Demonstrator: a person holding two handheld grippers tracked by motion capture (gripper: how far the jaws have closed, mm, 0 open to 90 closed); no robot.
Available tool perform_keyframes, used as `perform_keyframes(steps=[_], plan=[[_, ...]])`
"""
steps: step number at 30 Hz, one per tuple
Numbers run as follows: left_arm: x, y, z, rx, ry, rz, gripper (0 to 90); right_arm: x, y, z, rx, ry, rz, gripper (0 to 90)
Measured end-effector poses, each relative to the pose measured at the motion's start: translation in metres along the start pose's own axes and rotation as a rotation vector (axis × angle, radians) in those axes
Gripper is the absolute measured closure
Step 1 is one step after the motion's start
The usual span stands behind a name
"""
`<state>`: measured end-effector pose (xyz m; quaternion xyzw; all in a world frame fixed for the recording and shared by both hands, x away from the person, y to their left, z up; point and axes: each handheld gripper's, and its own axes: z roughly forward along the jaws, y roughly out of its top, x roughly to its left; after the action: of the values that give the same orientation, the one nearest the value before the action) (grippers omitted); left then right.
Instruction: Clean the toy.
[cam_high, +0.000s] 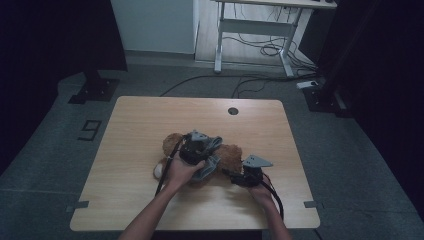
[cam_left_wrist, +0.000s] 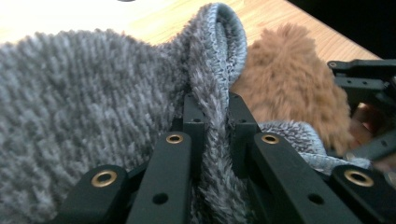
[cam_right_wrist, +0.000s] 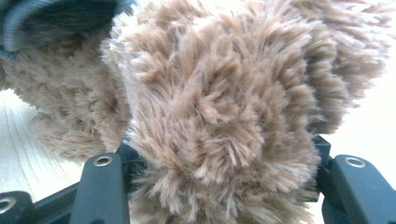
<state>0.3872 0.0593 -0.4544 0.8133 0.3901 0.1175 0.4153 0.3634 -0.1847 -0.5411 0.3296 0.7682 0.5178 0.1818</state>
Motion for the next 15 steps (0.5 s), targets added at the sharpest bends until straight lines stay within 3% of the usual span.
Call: perform_keyframes(steps=[5,6,7,8,10,15], plan=[[0.009,-0.009,-0.019,-0.029,0.009,-0.005,81.2,-0.001,-0.001,0.000,-0.001,0.004,0.014,39.1],[0.013,-0.011,-0.024,-0.033,0.020,-0.011,81.2,-0.001,-0.001,0.000,0.000,0.005,0.014,39.1],[0.022,-0.015,-0.034,-0.037,0.063,-0.015,81.1,-0.002,-0.001,0.000,0.000,0.006,0.016,39.1],[0.022,-0.015,-0.034,-0.037,0.063,-0.015,81.1,-0.002,-0.001,0.000,0.000,0.006,0.016,39.1],[0.036,-0.023,-0.042,-0.039,0.075,-0.057,81.1,-0.002,-0.001,0.000,-0.004,0.010,0.018,39.1],[0.040,-0.023,-0.046,-0.055,0.080,-0.090,81.2,-0.003,-0.001,0.000,-0.006,0.009,0.027,39.3]])
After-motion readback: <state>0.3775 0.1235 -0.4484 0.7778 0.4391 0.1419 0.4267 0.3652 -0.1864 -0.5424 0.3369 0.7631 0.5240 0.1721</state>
